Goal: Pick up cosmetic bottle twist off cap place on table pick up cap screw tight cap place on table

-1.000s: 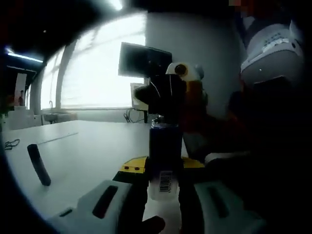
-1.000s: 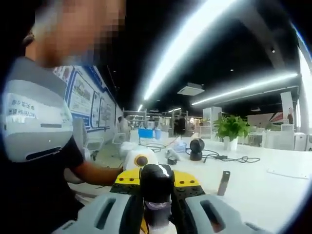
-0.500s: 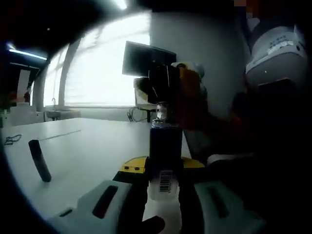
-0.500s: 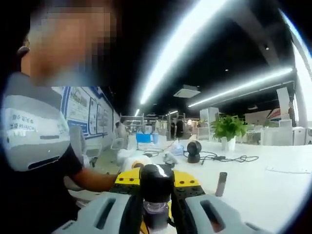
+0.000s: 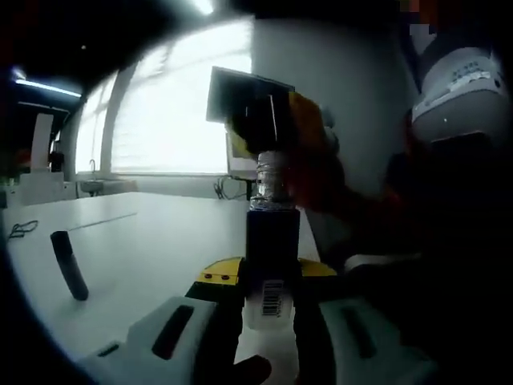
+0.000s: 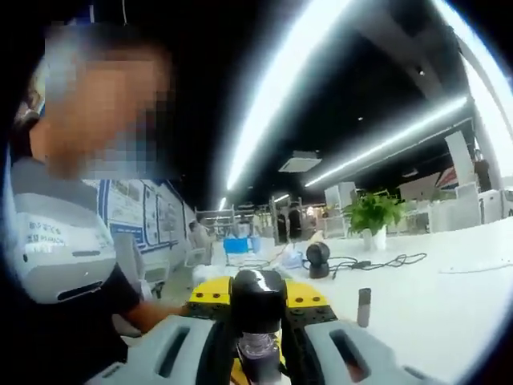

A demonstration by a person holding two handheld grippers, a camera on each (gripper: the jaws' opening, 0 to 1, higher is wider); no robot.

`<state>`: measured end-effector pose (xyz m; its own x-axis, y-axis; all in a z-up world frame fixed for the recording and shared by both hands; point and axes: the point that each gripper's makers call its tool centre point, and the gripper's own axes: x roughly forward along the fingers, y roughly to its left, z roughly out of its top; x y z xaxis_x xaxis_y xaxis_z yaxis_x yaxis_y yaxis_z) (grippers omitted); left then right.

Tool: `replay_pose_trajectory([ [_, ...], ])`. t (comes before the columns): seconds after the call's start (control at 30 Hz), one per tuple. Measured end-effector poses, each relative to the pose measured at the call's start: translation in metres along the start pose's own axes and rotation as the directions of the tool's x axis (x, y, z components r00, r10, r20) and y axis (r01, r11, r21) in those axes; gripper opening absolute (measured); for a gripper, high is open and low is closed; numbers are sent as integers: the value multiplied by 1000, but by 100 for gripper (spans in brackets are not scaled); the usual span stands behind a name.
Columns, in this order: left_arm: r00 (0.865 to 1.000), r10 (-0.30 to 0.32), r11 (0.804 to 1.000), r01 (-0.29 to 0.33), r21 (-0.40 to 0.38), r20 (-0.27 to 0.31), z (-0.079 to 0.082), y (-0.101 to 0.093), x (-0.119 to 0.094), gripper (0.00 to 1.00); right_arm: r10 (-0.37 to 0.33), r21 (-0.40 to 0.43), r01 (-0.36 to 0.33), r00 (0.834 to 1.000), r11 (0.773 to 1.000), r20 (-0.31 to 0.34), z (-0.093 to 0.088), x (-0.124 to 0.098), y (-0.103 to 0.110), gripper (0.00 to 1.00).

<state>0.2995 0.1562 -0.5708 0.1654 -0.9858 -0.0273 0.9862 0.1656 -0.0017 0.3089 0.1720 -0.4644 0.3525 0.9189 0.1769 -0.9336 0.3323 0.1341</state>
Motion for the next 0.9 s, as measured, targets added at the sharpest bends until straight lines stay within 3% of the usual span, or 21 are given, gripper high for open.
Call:
replay_pose_trajectory([
  [0.2,1000,9,1000,-9,-4,7,1,3,-1,13,-11,48,9,999,999,39,8,-2,-6,15],
  [0.9,999,49,999,-49,-1,22,4,7,-8,13,-74,12,73,997,997,4,0,-2,-23,15],
])
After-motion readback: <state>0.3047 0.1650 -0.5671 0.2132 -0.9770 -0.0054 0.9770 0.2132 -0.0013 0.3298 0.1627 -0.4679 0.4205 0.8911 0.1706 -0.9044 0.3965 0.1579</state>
